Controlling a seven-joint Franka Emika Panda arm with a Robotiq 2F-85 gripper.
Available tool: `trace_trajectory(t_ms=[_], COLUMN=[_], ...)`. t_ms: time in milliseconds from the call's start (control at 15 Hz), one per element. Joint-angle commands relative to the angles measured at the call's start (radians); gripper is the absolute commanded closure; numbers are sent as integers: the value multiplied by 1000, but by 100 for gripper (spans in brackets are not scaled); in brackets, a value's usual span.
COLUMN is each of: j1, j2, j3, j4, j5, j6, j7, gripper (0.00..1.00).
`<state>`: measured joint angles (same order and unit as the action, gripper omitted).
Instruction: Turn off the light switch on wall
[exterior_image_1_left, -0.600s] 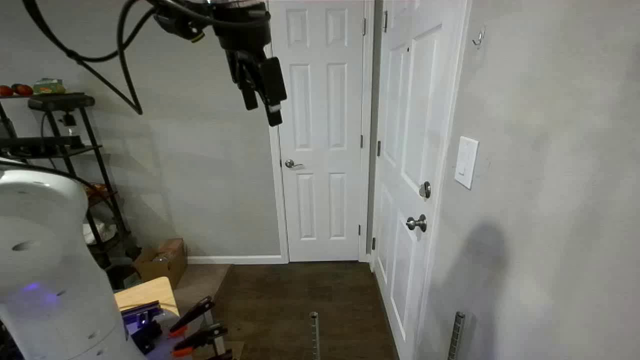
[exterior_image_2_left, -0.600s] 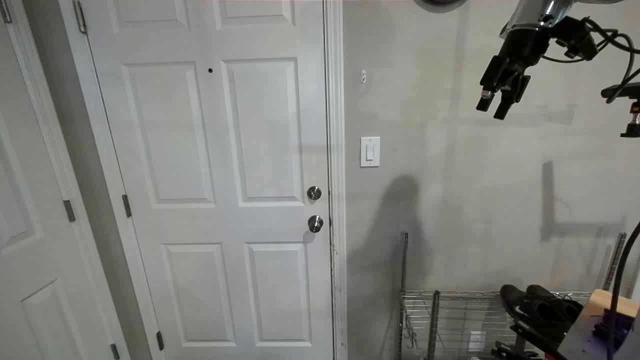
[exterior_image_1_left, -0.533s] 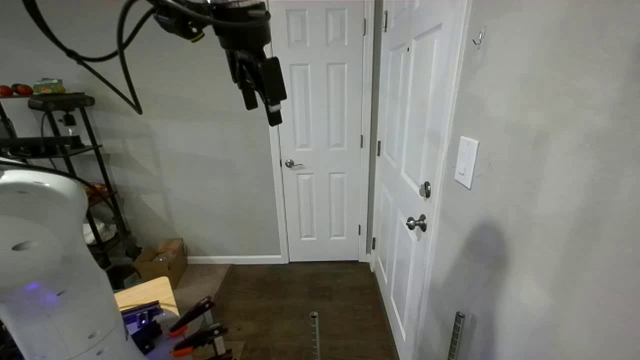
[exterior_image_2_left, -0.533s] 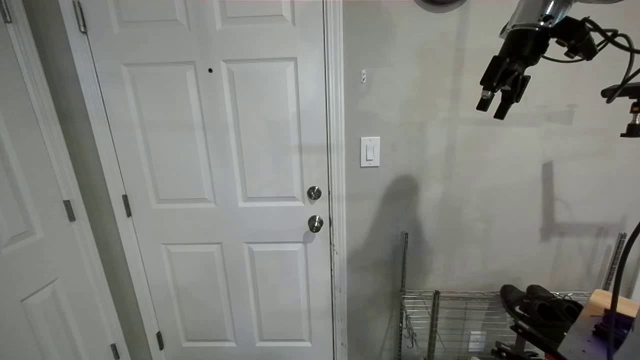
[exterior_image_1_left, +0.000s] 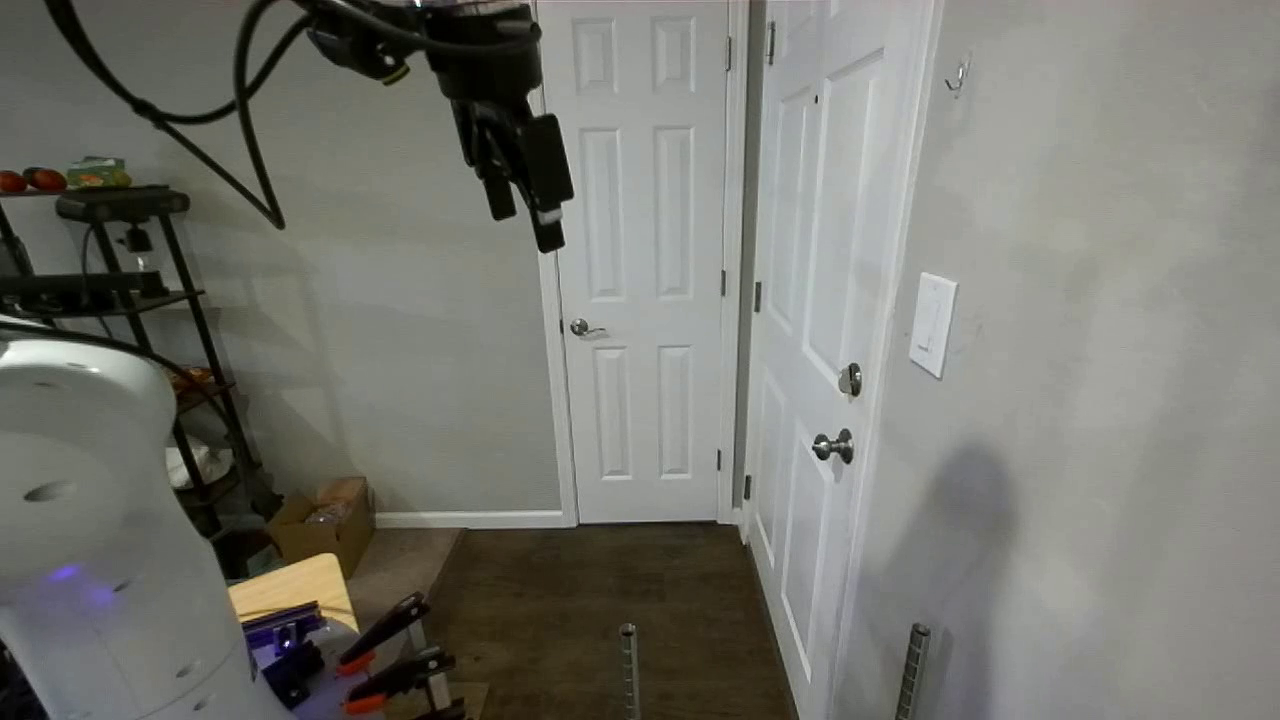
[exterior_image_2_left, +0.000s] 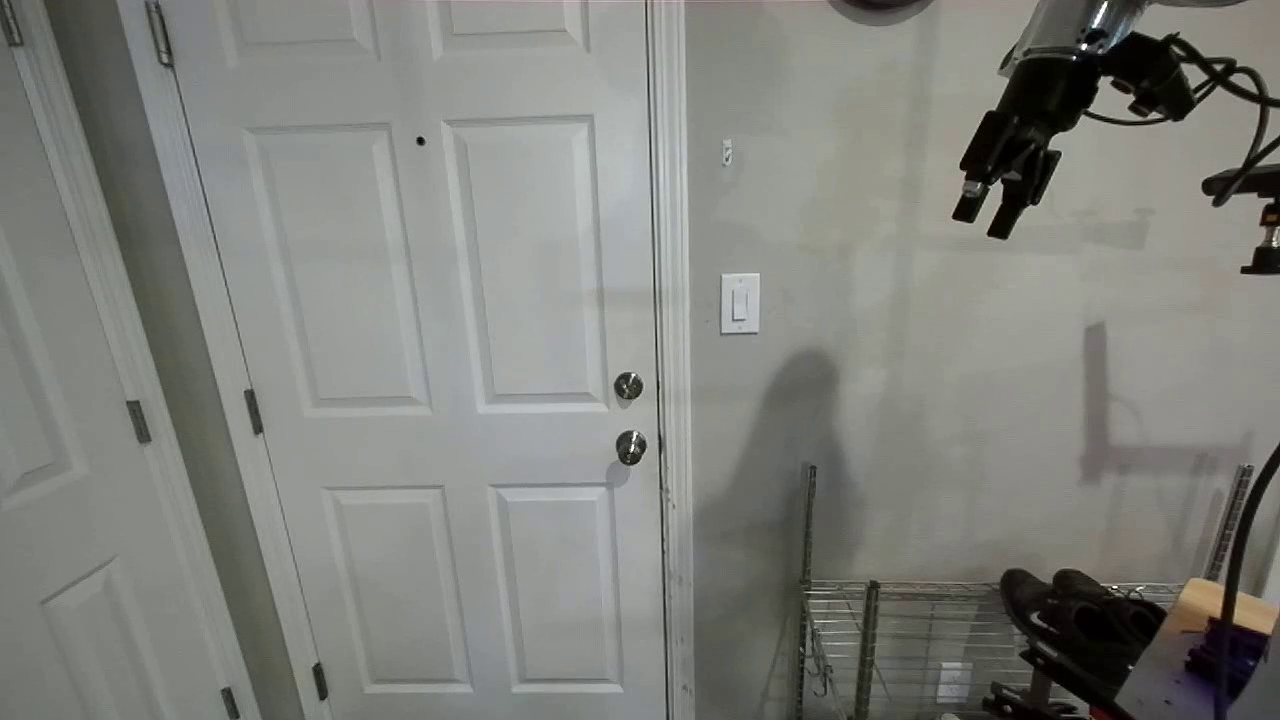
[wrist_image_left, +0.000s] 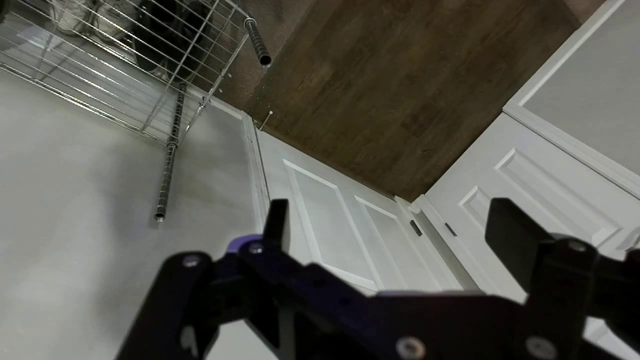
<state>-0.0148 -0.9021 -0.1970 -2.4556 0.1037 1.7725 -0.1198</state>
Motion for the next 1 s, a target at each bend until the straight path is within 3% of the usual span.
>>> trace_trajectory(t_ms=[0,533,933], j1=[-17,-17,78], j2=[4,4,248], j3=[10,10,-104], j4=[2,2,98], j5=[11,11,67], j6=[-3,-3,67], j7=[-11,-11,-221], gripper=[0,0,0])
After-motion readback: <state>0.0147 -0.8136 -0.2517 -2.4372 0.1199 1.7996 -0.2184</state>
